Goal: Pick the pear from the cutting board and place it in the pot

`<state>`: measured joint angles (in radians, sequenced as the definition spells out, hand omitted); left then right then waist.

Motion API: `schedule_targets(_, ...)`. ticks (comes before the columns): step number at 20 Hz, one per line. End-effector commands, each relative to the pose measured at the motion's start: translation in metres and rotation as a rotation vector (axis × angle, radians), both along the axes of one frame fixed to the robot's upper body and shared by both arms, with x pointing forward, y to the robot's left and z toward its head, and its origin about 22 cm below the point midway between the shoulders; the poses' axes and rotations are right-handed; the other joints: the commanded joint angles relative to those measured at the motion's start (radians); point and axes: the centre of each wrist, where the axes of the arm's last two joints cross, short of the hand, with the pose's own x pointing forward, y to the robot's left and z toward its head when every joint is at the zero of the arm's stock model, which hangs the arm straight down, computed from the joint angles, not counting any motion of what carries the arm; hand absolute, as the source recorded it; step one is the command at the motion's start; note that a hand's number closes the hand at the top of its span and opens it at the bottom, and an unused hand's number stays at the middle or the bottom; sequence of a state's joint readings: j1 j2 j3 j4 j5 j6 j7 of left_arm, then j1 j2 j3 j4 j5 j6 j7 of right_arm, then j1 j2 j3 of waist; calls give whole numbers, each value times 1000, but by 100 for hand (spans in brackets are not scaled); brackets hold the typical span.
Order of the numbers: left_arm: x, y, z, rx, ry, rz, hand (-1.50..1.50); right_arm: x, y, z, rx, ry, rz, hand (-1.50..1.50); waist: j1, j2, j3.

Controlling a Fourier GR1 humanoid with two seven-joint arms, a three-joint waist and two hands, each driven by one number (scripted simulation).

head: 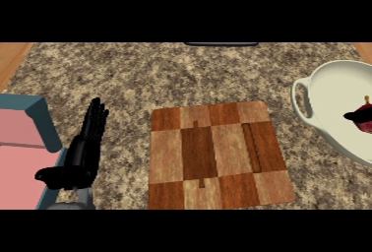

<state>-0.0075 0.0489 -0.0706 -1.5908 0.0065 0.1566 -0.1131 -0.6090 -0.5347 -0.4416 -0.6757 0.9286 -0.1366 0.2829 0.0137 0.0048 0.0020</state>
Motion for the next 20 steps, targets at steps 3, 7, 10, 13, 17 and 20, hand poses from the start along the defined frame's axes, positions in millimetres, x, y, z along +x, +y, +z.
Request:
schedule_targets(3, 1, 2, -7, 1, 0, 17, 0, 1, -1, 10, 139, -446, -18, -150, -14, -1, 2)
schedule_targets(7, -2, 4, -6, -17, 10, -5, 0, 0, -12, 26, 257, -673, -49, -150, -9, -2, 1)
schedule_targets(10, -8, 6, 5, -5, 8, 19, 0, -11, -27, 25, 345, -738, -105, -150, -7, -6, 0)
schedule_targets(13, -7, 12, -3, -1, 9, 6, 0, -41, -63, 18, 330, -781, -138, -150, -9, -3, -1)
schedule_targets(17, -2, -1, -6, -6, 26, 13, 0, -63, -83, 2, 312, -828, -148, -150, -8, -2, -1)
schedule_targets(20, 2, 16, -8, 8, -9, 2, 0, -77, -103, 3, 306, -854, -153, -150, -3, 0, -1)
